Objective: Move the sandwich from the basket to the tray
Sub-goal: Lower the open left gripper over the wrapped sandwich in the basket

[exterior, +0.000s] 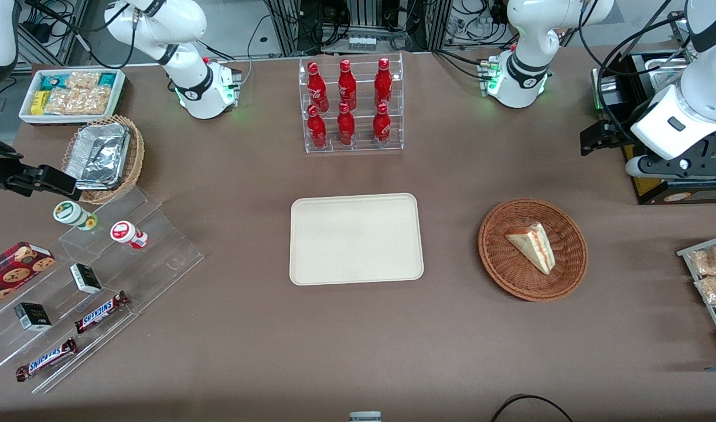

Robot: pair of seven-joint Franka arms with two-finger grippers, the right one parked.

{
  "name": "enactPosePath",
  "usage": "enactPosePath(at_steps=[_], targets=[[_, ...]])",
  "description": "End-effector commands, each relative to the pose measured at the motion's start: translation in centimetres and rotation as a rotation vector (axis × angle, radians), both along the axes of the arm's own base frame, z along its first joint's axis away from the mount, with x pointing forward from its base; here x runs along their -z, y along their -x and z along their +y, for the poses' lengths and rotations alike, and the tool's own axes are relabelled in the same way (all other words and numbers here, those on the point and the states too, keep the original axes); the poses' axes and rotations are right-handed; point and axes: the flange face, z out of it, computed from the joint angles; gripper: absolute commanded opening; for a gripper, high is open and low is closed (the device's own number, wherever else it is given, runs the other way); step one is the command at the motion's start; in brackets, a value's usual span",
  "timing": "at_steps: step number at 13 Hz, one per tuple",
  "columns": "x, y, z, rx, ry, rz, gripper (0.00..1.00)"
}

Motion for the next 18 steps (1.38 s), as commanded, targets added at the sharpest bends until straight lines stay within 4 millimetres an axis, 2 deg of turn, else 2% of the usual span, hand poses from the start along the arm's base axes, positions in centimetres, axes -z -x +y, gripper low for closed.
enactPosePath(at_steps=[1, 3, 6, 12, 18], targets=[[0.2, 0.1, 0.5, -0.001, -0.043, -0.020, 1.00], [0.8, 0.0, 0.6, -0.001, -0.049, -0.010, 1.00], [3.1, 0.1, 0.6, -0.002, -0.049, -0.013, 1.00], [11.8, 0.1, 0.6, 0.007, -0.047, -0.031, 1.00], [19.6, 1.0, 0.7, 0.008, -0.033, -0.102, 1.00]])
